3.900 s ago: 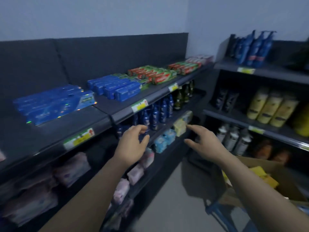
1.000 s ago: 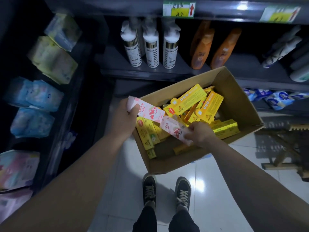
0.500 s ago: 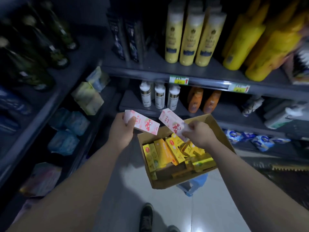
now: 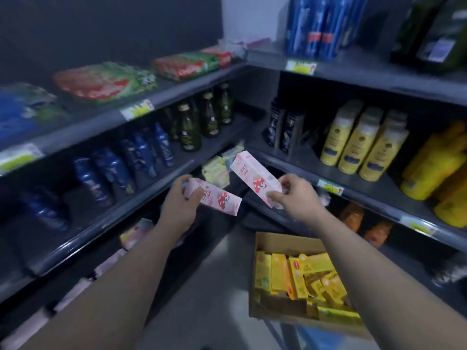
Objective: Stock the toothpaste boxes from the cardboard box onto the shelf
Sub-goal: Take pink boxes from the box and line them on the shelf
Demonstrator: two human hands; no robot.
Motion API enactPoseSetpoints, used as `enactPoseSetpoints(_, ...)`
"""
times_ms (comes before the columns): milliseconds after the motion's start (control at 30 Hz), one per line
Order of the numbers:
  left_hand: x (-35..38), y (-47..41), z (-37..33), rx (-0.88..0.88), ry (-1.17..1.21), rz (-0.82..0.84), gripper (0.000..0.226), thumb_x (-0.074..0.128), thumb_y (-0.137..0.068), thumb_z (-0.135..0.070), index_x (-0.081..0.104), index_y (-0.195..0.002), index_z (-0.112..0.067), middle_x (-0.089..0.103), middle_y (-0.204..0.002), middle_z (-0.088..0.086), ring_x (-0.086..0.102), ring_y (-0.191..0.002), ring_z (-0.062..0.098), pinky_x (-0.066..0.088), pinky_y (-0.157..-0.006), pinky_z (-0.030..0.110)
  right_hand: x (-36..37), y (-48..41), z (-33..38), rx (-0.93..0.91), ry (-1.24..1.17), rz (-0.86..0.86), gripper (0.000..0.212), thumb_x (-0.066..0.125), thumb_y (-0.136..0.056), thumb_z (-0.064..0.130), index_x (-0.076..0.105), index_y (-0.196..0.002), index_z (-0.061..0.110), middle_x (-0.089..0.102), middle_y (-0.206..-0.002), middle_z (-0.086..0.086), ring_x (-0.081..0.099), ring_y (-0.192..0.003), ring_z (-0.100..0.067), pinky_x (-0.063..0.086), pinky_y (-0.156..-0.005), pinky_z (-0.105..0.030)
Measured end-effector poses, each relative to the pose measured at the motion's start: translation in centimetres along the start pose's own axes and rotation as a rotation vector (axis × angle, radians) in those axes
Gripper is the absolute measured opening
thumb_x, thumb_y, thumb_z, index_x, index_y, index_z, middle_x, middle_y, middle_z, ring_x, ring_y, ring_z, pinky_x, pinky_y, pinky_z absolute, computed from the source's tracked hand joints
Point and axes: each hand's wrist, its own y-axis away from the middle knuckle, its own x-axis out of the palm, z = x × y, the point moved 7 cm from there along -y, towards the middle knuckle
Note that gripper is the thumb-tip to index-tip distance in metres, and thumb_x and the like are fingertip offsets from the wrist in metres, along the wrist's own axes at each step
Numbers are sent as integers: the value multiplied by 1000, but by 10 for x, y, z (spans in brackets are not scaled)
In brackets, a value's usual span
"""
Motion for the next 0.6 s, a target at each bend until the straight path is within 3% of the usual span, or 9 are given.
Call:
enactPoseSetpoints(233,-135,53,-8,-6,92,-255,29,62,-90,-18,52,-117,-18,63,-105,7,64,-94,23,54,-87,45,40,13,140,-254,-75,120,23,73,-75,30,58,-91,21,62,-87,5,58,-81,-19,45,-73,-35)
enactPoseSetpoints(333,-195,79,-10,-11,74,-369,31,63,-89,-16,52,-118,-17,65,-97,5,63,-83,18,53,-72,29,60,28,206,-372,-95,154,22,72,-77,28,59,-92,21,64,-93,5,58,-81,-16,43,-69,-30)
enactPoseSetpoints(433,-256,109,-7,5,91,-471,33,67,-86,-17,53,-116,-20,67,-94,5,66,-81,19,54,-73,30,83,49,272,-484,-108,196,22,71,-79,28,58,-96,21,65,-96,5,60,-82,-17,46,-72,-33)
enactPoseSetpoints(533,-320,145,-5,29,81,-575,31,70,-85,-14,55,-112,-19,68,-91,2,64,-76,11,50,-65,16,111,77,337,-585,-126,249,24,71,-80,28,58,-99,20,64,-102,3,60,-86,-18,48,-76,-36)
enactPoseSetpoints(600,-364,171,-2,39,66,-640,32,71,-84,-13,55,-111,-18,67,-90,-1,63,-77,10,48,-66,16,133,99,379,-644,-144,272,23,71,-80,28,57,-97,22,64,-104,2,60,-88,-19,48,-78,-37)
